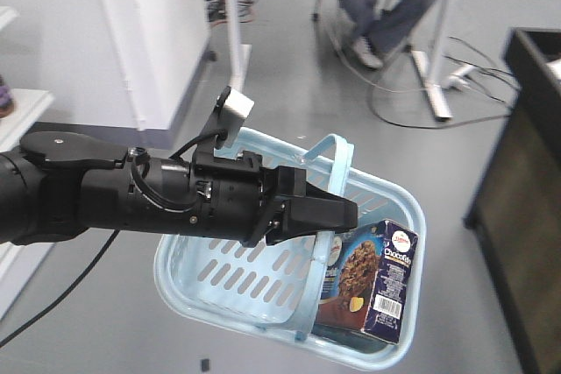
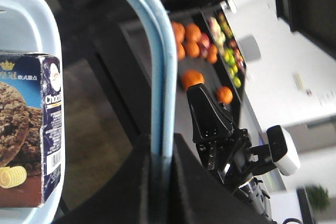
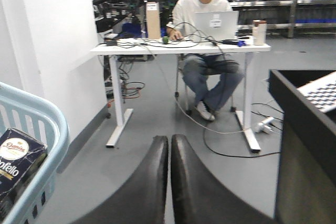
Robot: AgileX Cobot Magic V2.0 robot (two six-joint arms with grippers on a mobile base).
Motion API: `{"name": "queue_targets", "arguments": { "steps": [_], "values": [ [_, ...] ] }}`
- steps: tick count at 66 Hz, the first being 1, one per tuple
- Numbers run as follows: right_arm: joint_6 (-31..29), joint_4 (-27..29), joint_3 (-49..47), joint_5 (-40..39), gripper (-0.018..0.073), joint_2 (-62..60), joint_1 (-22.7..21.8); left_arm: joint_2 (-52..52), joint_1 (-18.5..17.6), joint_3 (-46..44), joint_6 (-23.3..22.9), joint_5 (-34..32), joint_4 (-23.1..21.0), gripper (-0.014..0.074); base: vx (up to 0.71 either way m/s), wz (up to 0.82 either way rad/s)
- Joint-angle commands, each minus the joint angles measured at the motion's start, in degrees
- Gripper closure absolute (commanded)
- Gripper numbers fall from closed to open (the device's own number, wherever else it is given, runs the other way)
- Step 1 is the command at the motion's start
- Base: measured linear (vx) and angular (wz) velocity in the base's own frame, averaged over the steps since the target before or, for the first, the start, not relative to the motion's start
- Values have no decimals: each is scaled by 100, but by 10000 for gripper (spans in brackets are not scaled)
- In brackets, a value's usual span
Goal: Left arm holds basket, right arm returns cookies
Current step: 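Keep holding the basket while turning to face the snack shelf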
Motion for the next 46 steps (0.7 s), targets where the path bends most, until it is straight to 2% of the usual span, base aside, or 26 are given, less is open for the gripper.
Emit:
{"name": "queue_targets", "arguments": {
  "steps": [1, 32, 46],
  "values": [
    [-45, -23, 13, -404, 567, -60, -25, -279, -15, -160, 77, 219, -477, 603, 36, 63],
    [-45, -23, 13, -404, 567, -60, -25, -279, -15, -160, 77, 202, -477, 603, 33, 89],
    [-45, -23, 13, -404, 567, -60, -25, -279, -15, -160, 77, 202, -477, 603, 27, 72]
  ]
}}
